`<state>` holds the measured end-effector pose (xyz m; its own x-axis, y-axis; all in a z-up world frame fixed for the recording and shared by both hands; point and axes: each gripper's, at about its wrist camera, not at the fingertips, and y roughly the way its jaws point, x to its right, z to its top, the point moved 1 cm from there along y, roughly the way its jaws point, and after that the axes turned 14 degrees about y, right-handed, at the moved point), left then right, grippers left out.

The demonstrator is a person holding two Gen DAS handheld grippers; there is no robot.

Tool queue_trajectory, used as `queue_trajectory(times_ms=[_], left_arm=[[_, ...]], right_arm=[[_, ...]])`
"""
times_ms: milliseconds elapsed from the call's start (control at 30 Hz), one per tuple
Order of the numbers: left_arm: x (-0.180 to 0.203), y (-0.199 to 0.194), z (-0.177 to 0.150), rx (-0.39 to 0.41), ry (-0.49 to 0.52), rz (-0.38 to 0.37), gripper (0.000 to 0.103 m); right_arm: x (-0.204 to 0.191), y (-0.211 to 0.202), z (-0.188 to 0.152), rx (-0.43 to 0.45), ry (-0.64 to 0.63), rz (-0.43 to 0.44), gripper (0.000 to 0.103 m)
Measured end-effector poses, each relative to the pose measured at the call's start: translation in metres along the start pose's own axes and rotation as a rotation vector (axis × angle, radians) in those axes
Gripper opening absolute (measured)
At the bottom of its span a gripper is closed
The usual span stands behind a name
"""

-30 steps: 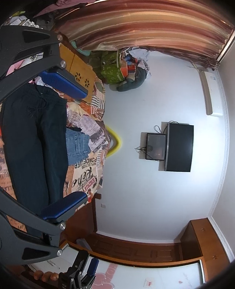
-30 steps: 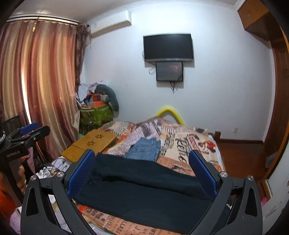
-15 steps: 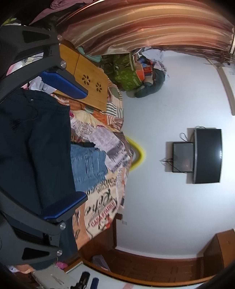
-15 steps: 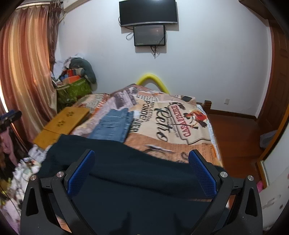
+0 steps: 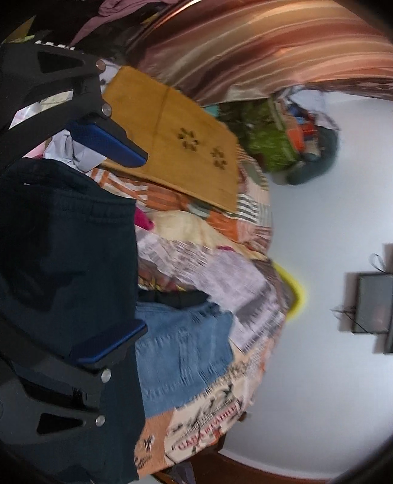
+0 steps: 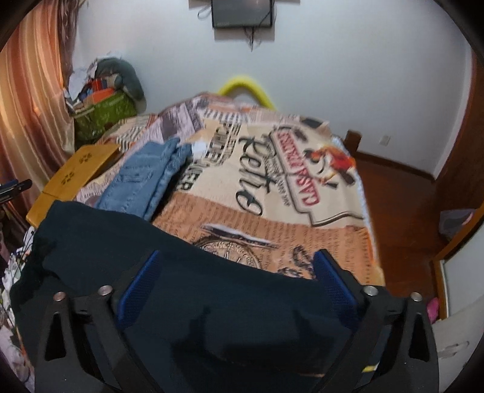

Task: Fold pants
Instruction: 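Lower both tools and grasp the waistband of the navy pants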

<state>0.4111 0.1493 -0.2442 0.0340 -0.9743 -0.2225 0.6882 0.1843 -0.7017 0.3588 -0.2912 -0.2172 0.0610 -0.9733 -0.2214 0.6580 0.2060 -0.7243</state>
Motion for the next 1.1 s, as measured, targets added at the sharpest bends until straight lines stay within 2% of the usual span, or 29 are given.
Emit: queue_trajectory(times_ms=[100, 200, 267, 367, 467, 600, 633, 667, 733, 767, 800, 867, 900, 933, 1100], left_arm=[[-0.007, 0.041, -0.011, -0.087, -0.024, -0.03, 0.085], [-0.009, 0.068, -0.02, -0.143, -0.034, -0.037, 0.083], [-0.011, 0.083, -0.026, -0.168, -0.036, -0.034, 0.083], [-0.017, 0.099, -0.033, -0.199, -0.05, -0.04, 0.083], [-0.024, 0.116, -0.039, -0.229, -0.079, -0.06, 0.082], [-0.025, 0.133, -0.044, -0.272, -0.103, -0.087, 0.076], [-0.026, 0.135, -0.045, -0.28, -0.11, -0.093, 0.072], [-0.026, 0.138, -0.046, -0.288, -0.118, -0.101, 0.07], [-0.024, 0.142, -0.046, -0.299, -0.122, -0.117, 0.057], [-0.022, 0.143, -0.046, -0.303, -0.117, -0.126, 0.054], [-0.02, 0.142, -0.046, -0.304, -0.106, -0.113, 0.05], [-0.016, 0.138, -0.043, -0.298, -0.068, -0.088, 0.034], [-0.015, 0.135, -0.042, -0.296, -0.056, -0.082, 0.024], [-0.016, 0.13, -0.041, -0.285, -0.056, -0.095, 0.019], [-0.022, 0.104, -0.028, -0.223, -0.063, -0.094, 0.015]], right_arm=[[0.0, 0.027, 0.0, -0.052, -0.008, 0.031, 0.086], [-0.006, 0.055, -0.002, -0.105, -0.034, 0.061, 0.075], [-0.012, 0.072, -0.003, -0.142, -0.058, 0.086, 0.073], [-0.023, 0.093, -0.003, -0.185, -0.096, 0.126, 0.064], [-0.039, 0.108, -0.003, -0.219, -0.145, 0.165, 0.062], [-0.061, 0.122, -0.004, -0.259, -0.193, 0.229, 0.059], [-0.067, 0.127, -0.005, -0.281, -0.192, 0.251, 0.057], [-0.072, 0.131, -0.007, -0.302, -0.193, 0.266, 0.05], [-0.081, 0.14, -0.011, -0.342, -0.213, 0.27, 0.045], [-0.083, 0.142, -0.011, -0.341, -0.215, 0.268, 0.041], [-0.083, 0.143, -0.011, -0.341, -0.208, 0.278, 0.03], [-0.08, 0.142, -0.012, -0.356, -0.169, 0.306, 0.016], [-0.079, 0.142, -0.011, -0.356, -0.16, 0.312, 0.013], [-0.078, 0.139, -0.012, -0.346, -0.159, 0.31, 0.012], [-0.09, 0.124, -0.012, -0.251, -0.204, 0.26, 0.007]])
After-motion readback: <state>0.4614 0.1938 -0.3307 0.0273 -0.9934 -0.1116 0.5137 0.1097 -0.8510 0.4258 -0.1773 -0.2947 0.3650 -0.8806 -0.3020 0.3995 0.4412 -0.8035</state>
